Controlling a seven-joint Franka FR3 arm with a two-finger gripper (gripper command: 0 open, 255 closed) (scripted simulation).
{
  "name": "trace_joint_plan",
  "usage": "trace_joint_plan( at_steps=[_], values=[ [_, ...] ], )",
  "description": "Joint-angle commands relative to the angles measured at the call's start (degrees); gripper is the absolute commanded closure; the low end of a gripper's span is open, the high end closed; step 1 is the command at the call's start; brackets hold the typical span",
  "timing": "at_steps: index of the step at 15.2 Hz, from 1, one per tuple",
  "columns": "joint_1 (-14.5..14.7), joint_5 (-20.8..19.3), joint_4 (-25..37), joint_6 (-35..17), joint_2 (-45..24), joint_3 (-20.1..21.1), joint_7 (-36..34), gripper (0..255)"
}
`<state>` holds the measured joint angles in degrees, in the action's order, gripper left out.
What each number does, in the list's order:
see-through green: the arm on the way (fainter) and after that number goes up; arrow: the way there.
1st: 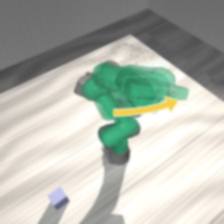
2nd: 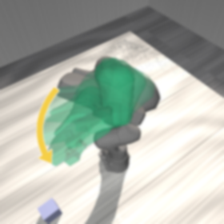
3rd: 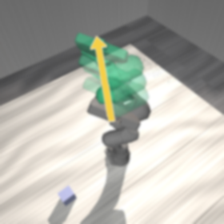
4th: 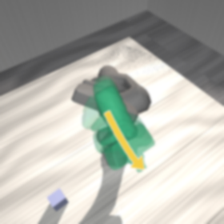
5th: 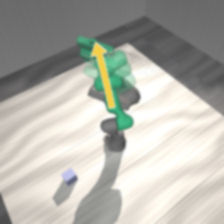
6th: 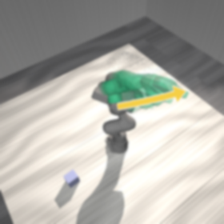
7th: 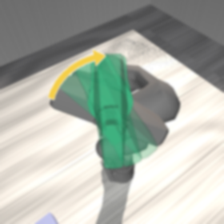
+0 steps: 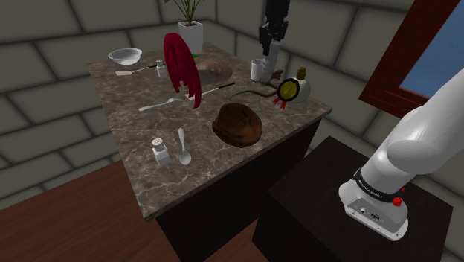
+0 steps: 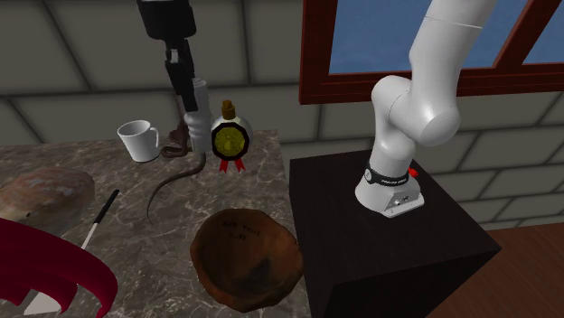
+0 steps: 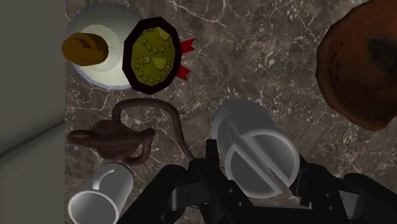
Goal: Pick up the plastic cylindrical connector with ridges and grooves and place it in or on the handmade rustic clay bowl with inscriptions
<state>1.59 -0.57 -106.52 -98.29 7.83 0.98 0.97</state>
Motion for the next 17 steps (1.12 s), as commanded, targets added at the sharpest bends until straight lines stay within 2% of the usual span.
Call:
trace_joint_plan(
  at_steps=[1,3,10,17],
  values=[
    [0.0,0.0,1.7,1.7,0.0,0.0,0.0,255],
    [0.0,0.0,2.7,2.7,-0.1,0.0,0.1,255],
    [4.1,0.9,4.2,5.2,0.9,5.4,-9.3,255],
    [8.2,1.5,9.1,8.1,-1.1,11.1,-19.1,255]
  ],
)
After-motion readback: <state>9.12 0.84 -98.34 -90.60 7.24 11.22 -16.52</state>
